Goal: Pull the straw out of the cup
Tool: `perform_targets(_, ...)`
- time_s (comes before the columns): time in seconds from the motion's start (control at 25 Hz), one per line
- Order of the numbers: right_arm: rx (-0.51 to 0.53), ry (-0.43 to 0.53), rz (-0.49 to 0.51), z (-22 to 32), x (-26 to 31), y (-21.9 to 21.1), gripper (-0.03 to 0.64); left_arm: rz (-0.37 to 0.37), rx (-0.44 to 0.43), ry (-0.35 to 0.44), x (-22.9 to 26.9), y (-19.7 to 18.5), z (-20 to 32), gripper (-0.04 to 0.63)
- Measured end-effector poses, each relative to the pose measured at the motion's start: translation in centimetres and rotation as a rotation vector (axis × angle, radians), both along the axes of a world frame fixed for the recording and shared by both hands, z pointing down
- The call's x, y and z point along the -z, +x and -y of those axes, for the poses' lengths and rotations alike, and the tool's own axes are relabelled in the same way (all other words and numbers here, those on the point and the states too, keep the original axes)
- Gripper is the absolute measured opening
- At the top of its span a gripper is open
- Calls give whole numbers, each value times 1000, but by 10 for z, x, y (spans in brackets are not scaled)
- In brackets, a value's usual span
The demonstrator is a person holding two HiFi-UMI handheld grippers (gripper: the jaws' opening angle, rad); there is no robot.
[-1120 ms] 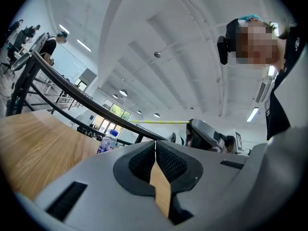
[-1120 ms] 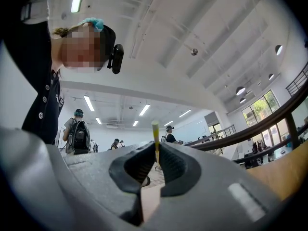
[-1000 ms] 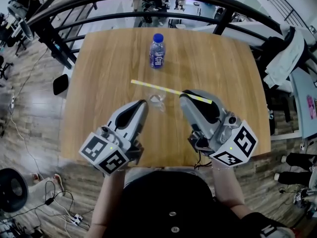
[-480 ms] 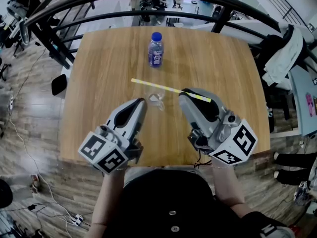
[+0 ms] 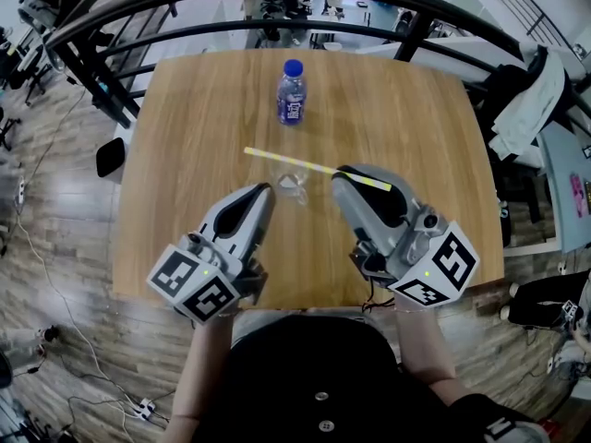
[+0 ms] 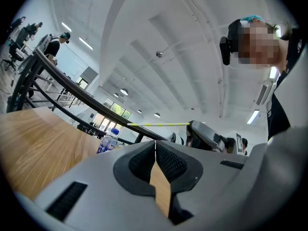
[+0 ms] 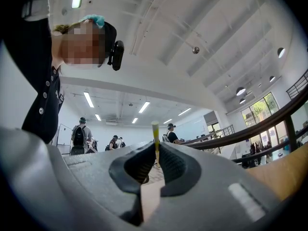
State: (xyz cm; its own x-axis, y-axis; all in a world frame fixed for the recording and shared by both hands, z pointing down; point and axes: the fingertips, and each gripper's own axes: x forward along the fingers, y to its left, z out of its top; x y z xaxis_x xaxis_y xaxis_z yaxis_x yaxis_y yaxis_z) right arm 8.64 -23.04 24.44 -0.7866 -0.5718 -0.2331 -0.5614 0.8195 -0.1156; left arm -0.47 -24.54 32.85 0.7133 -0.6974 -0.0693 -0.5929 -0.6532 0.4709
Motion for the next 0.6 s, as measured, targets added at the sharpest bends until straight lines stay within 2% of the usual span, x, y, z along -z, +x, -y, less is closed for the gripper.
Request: perform_targets(0.6,0,-1,5,-1,2,3,21,0,-4,-8,1,2,-1,21)
